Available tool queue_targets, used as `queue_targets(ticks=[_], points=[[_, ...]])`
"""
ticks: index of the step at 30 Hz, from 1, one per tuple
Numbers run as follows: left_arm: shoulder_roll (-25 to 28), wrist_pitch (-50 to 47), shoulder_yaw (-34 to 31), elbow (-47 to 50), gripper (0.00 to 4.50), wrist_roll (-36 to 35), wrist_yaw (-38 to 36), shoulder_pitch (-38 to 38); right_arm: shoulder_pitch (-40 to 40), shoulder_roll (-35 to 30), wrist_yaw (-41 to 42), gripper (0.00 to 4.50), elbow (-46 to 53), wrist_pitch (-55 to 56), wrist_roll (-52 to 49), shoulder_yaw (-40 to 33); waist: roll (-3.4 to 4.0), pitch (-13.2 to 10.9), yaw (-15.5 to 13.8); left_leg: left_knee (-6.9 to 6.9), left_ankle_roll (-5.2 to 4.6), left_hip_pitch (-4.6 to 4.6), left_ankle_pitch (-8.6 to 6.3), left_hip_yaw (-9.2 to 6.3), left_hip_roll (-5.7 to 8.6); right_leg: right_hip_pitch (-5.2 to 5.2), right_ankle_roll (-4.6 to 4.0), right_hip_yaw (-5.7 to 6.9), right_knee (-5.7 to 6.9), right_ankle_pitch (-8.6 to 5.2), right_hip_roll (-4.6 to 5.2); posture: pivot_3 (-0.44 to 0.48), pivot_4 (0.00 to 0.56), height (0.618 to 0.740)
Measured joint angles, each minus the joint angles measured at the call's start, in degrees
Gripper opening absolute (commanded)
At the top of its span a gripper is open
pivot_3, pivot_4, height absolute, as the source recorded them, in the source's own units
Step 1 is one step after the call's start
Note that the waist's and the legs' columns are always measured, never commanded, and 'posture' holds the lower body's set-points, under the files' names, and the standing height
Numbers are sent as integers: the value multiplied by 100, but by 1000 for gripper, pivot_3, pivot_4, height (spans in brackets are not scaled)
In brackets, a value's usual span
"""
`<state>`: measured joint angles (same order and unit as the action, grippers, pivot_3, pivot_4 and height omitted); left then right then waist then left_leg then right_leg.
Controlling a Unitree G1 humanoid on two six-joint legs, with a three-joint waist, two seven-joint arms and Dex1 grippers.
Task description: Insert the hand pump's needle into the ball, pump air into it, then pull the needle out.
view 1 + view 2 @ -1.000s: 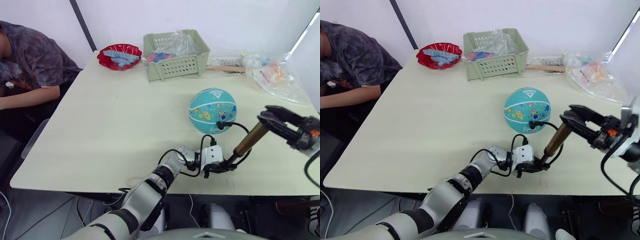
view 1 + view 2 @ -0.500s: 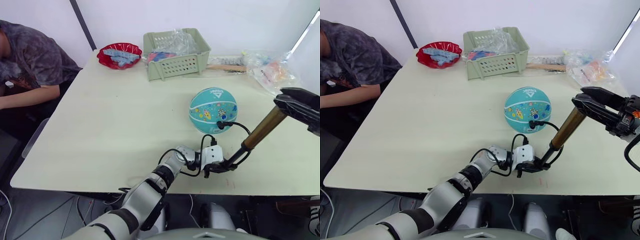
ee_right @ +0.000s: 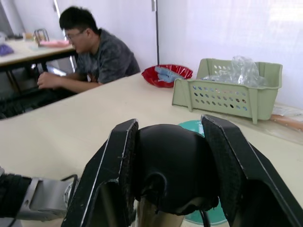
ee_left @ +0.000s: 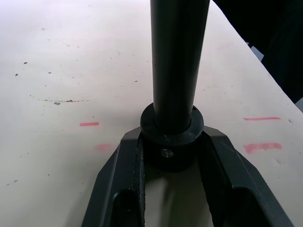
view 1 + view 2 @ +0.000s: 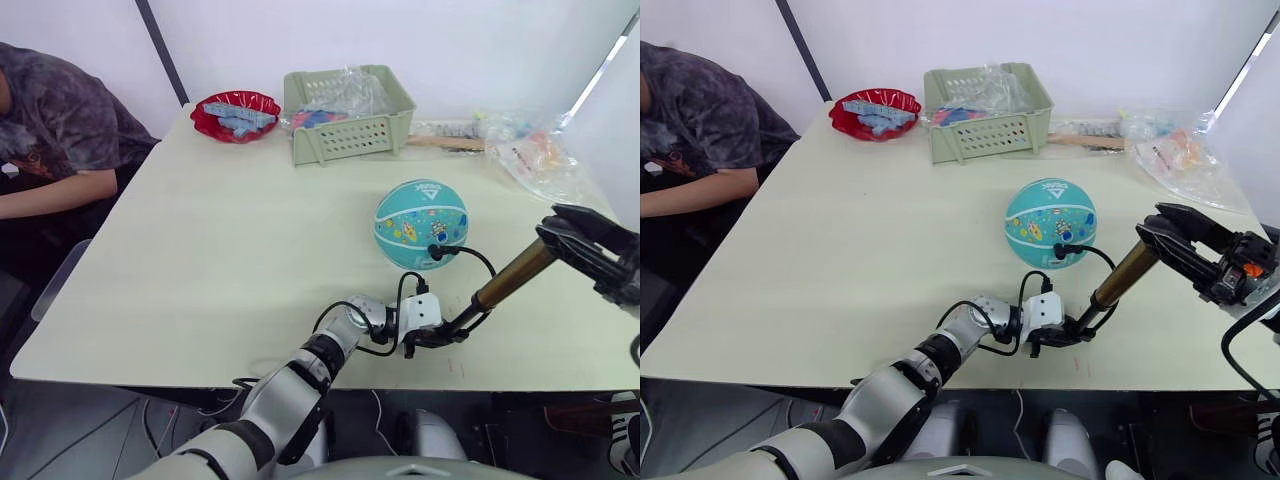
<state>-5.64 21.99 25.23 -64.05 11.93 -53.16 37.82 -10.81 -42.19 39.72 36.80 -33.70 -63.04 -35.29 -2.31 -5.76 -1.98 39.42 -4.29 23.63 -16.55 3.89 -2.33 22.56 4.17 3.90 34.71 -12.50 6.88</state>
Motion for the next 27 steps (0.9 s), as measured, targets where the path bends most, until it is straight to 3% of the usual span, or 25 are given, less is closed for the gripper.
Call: queue_targets(ticks=[17, 27], points=[[15, -20, 0, -3, 1108, 8, 4, -47, -387, 985, 199, 1600, -665, 777, 1501, 1629, 9, 57, 5, -10, 1, -6, 0, -5, -8, 0, -13, 5, 1, -7, -5, 0, 150, 738], [2, -19, -7, -2, 1108, 6, -23, 6, -381, 917, 201, 1600, -770, 651, 1529, 1716, 47, 34, 2, -11, 1, -2, -1, -6, -3, 2, -15, 7, 1, -8, 1, 0, 150, 738]])
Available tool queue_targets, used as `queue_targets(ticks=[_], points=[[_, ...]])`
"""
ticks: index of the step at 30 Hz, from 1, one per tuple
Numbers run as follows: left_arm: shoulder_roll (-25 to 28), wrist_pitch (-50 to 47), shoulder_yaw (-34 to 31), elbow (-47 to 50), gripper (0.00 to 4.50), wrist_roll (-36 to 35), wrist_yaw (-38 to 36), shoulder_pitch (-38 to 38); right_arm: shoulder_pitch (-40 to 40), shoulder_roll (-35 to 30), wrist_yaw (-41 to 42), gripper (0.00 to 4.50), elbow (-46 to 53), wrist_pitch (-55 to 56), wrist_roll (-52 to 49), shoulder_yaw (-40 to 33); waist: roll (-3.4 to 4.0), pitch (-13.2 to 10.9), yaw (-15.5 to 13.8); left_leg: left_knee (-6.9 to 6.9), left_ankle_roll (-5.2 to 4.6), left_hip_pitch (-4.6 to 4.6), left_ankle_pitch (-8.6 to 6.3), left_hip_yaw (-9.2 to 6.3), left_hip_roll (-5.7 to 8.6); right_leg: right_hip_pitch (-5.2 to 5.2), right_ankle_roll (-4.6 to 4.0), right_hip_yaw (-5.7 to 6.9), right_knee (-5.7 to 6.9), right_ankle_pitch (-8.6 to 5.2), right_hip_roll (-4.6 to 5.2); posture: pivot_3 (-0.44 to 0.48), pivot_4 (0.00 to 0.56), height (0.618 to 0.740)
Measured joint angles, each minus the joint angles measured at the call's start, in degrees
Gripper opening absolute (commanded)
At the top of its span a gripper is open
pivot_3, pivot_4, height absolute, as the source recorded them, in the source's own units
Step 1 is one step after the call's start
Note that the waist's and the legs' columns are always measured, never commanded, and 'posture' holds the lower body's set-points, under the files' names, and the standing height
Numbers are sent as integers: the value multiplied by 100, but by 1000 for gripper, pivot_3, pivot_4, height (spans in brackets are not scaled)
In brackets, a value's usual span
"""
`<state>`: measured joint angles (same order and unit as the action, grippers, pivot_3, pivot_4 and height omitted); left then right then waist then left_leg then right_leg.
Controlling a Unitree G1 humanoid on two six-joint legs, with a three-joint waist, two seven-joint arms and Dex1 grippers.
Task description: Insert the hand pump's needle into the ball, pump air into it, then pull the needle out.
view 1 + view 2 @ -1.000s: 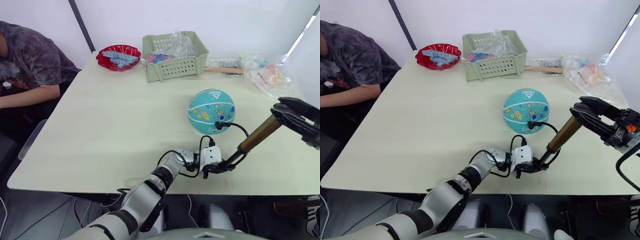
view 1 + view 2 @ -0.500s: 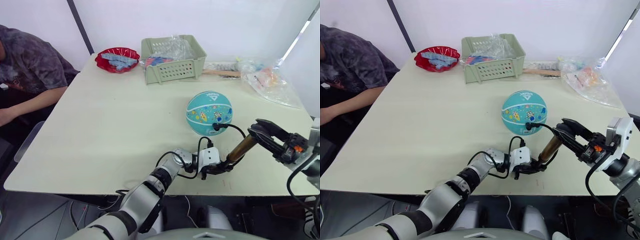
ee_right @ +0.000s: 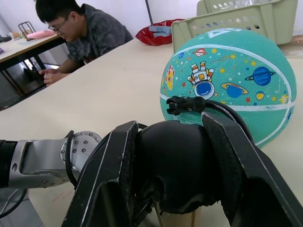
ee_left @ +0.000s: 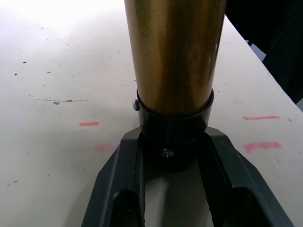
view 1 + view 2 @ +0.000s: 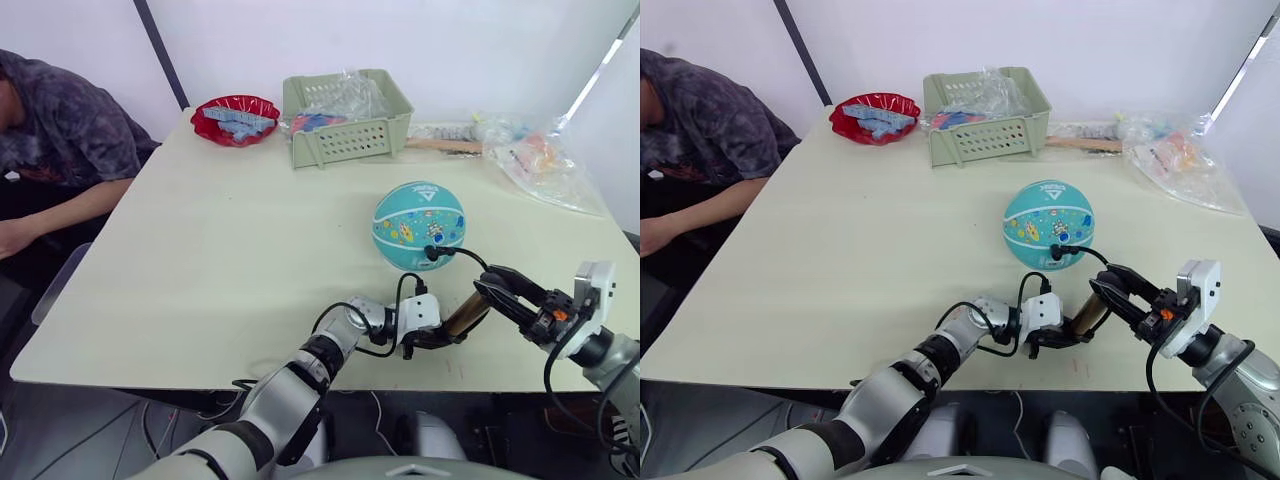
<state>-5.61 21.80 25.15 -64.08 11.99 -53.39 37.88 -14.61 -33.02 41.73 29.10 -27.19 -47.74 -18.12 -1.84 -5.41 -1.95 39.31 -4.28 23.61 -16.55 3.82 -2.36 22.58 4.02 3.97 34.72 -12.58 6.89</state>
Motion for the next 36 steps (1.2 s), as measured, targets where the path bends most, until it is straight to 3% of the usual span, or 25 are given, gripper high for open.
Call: queue_targets(ticks=[8, 21, 36], points=[[-66, 3, -5, 49, 1108, -37, -36, 17, 301, -670, 3, 1600, 92, -553, -665, -575, 65, -62, -28, 1, -1, 12, 0, 2, 13, 7, 1, 2, -3, 0, 4, 0, 150, 738], [-64, 7, -3, 53, 1108, -36, -30, 28, 1075, -1783, -82, 1600, 286, -1053, -1798, -1681, 44, -96, -26, 8, -1, 11, 1, 5, 16, 4, 4, 0, -2, 2, 8, 0, 150, 738], [-79, 13, -4, 61, 1108, -42, -41, 63, 1758, -2144, -378, 1600, 24, -1507, -2223, -1911, 56, -136, -30, 11, -1, 14, 1, 9, 18, 5, 4, -2, -1, 2, 13, 0, 150, 738]])
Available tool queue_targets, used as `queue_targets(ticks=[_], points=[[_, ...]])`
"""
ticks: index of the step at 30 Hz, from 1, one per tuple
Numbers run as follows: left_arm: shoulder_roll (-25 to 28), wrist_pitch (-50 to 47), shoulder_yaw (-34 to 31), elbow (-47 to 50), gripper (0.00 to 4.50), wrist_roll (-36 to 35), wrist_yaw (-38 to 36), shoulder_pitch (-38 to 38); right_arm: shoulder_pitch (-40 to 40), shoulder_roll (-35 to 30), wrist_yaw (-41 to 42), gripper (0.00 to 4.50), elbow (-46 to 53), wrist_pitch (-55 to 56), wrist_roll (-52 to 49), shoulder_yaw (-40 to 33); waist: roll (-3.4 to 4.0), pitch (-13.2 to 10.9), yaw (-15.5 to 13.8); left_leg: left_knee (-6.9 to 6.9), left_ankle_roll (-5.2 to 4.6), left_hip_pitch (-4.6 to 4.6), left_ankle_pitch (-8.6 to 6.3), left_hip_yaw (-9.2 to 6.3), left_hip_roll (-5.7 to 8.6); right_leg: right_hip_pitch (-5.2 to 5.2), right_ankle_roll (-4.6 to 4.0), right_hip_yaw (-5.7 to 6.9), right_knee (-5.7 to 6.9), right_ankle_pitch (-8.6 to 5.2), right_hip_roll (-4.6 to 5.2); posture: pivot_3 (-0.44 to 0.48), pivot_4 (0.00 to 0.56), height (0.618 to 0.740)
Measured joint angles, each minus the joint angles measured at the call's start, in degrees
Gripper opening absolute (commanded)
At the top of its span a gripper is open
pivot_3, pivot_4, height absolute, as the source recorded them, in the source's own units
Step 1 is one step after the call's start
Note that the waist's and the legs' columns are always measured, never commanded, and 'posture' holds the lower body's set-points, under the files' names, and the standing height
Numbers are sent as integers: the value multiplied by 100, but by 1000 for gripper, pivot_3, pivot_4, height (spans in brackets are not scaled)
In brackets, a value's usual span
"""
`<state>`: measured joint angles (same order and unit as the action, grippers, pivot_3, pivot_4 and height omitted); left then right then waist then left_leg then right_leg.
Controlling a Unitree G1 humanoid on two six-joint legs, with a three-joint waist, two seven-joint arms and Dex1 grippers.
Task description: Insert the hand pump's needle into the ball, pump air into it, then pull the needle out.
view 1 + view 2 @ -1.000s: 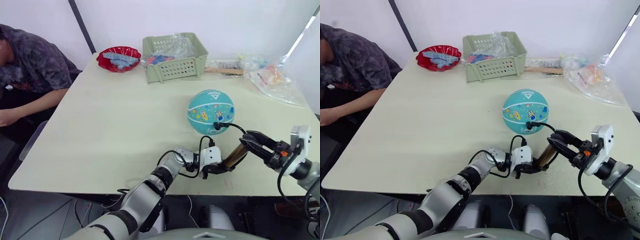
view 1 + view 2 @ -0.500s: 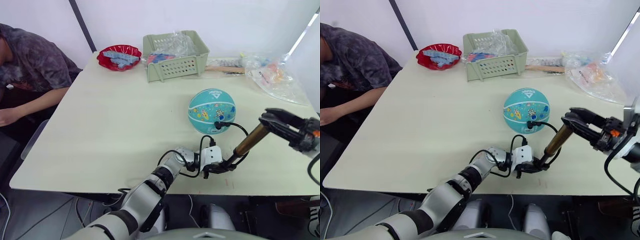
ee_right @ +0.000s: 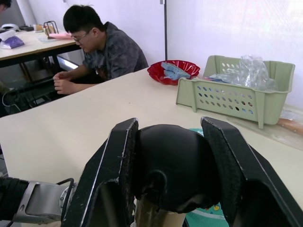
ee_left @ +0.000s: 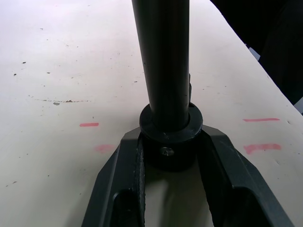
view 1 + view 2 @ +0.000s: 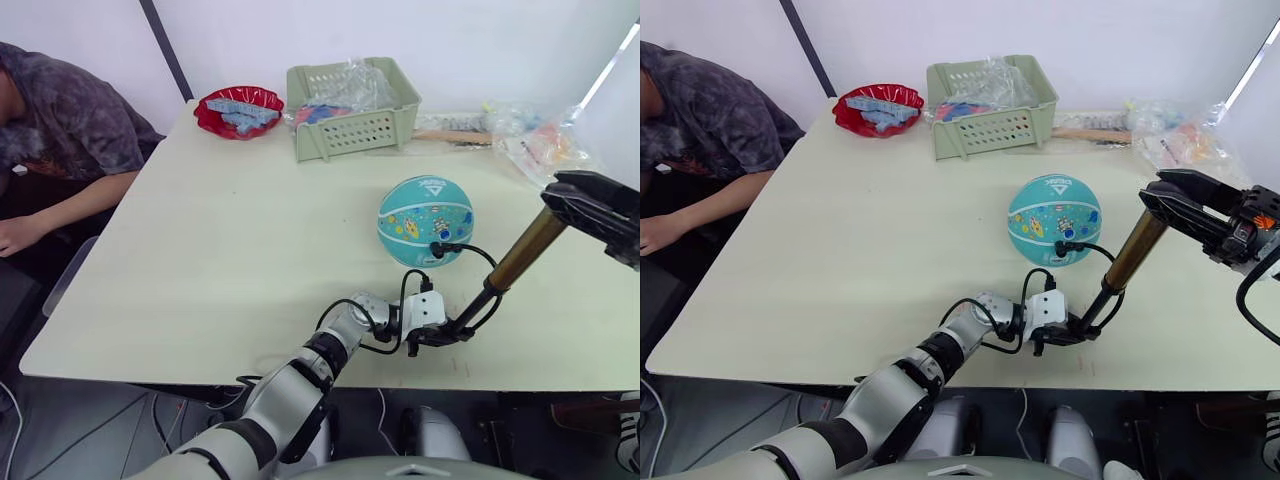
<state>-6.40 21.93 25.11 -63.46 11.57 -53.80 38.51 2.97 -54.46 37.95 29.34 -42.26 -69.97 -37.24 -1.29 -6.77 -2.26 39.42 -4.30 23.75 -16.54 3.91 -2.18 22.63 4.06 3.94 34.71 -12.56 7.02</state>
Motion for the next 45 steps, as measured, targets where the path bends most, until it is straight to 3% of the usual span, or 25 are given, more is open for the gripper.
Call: queue_targets(ticks=[8, 20, 31, 37, 45], points=[[34, 0, 13, -2, 1108, 12, 16, -39, -727, 677, 52, 1600, 393, 405, 434, 5, -36, 31, 7, 0, 0, -7, 0, -3, -4, -6, 0, 1, 3, 0, -7, 0, 150, 738], [76, -2, 21, -21, 1108, 36, 28, -68, -1362, 1576, 438, 1600, 220, 1328, 1703, 1259, -81, 85, 16, -2, 0, -12, 0, -7, -13, -6, -2, 1, 6, -1, -16, 0, 150, 738], [83, -6, 18, -26, 1108, 44, 41, -88, -1605, 2020, 553, 1600, -252, 2031, 2849, 2254, -75, 114, 22, -3, 1, -14, -1, -10, -17, -6, -3, 3, 6, -2, -18, 0, 150, 738], [80, -5, 18, -26, 1108, 44, 47, -87, -1583, 1992, 554, 1600, -189, 1998, 2820, 2238, -56, 119, 23, -3, 1, -13, -1, -10, -16, -6, -3, 3, 5, -2, -17, 0, 150, 738], [19, 0, -15, -15, 1108, -7, 14, -57, -1274, 1475, 352, 1600, 68, 1170, 1932, 1548, 9, 70, 3, -3, 1, -3, 0, -7, -5, 0, -2, 4, 3, -1, -8, 0, 150, 738]])
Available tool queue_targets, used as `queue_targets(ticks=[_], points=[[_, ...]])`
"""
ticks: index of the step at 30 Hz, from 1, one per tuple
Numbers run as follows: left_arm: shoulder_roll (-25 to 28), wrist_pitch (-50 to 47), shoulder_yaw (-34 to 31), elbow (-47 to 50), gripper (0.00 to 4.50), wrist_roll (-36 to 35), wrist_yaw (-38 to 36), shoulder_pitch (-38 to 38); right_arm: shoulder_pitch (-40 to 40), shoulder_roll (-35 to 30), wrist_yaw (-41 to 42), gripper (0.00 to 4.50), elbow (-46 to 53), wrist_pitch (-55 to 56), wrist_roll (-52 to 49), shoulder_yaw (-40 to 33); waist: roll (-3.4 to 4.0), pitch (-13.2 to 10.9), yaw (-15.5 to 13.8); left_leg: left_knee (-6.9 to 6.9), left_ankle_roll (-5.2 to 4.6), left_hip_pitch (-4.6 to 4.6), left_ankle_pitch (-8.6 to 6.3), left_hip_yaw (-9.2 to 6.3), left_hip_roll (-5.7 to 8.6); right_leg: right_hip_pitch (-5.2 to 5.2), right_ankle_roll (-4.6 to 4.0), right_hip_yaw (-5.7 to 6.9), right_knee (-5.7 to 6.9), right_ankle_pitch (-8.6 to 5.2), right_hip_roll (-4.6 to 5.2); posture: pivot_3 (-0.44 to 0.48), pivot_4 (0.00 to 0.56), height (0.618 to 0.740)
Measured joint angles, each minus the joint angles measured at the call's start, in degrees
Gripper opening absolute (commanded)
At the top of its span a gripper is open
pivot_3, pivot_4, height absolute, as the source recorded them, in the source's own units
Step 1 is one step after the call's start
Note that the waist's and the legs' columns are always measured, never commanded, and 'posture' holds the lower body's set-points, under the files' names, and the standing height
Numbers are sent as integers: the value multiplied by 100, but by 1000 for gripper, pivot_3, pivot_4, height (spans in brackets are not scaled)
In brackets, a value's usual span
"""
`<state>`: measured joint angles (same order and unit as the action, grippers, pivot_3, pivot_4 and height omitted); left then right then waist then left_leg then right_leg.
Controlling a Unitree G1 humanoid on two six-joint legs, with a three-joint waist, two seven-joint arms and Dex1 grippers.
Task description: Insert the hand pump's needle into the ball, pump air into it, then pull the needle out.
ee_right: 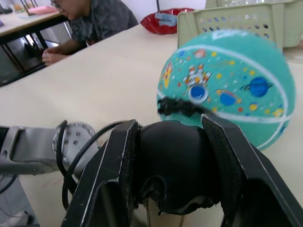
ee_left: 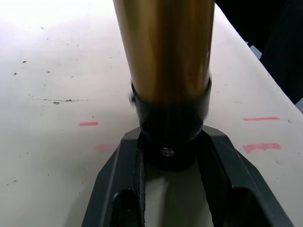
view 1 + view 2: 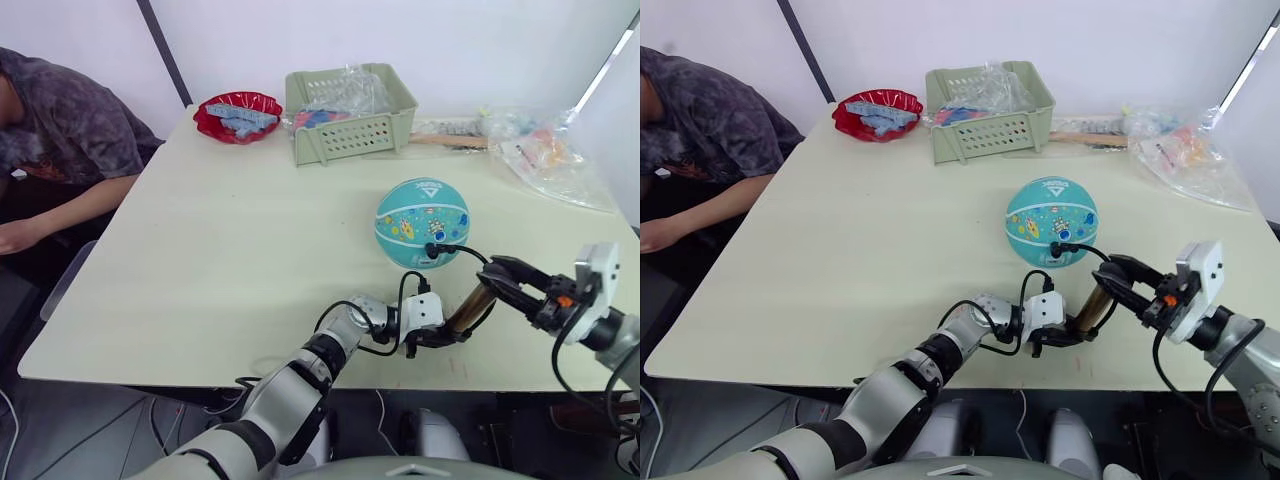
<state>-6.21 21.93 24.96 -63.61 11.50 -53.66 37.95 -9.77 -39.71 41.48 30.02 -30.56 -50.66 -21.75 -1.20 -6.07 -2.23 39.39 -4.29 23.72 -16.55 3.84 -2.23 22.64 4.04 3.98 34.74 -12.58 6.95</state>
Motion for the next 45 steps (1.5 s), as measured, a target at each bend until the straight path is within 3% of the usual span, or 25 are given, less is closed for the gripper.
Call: queue_targets(ticks=[9, 18, 31, 39, 45], points=[[-21, 13, -23, 1, 1108, -30, -29, 2, 440, -835, -271, 1600, 111, -744, -1535, -1229, 2, -40, 0, 2, -1, 1, 0, 3, 3, -1, 2, 0, 0, 1, 3, 0, 150, 738], [-22, 13, -32, 1, 1108, -40, -70, 9, 830, -1436, -420, 1600, 10, -1143, -2282, -1859, -3, -53, 1, 2, -1, 1, 0, 4, 4, -2, 2, 0, 0, 1, 3, 0, 150, 738], [-7, 13, -42, 3, 1108, -44, -101, 4, 552, -1210, -326, 1600, 144, -1100, -2095, -1858, -9, -53, 1, 2, -1, -1, 0, 2, 0, -4, 1, -1, 1, 0, -4, 0, 150, 738], [22, 13, -23, 1, 1108, -27, -82, -8, 89, -761, 79, 1600, 325, -485, -1148, -1122, -35, -27, 8, 1, -1, -4, 0, -1, -4, -4, 1, -1, 2, 0, -10, 0, 150, 738], [51, 12, -20, -2, 1108, -21, -66, -43, -278, -53, 209, 1600, 211, 239, -226, -327, -56, 12, 15, -1, 0, -7, 0, -4, -9, -5, 0, 0, 2, -1, -16, 0, 150, 738]])
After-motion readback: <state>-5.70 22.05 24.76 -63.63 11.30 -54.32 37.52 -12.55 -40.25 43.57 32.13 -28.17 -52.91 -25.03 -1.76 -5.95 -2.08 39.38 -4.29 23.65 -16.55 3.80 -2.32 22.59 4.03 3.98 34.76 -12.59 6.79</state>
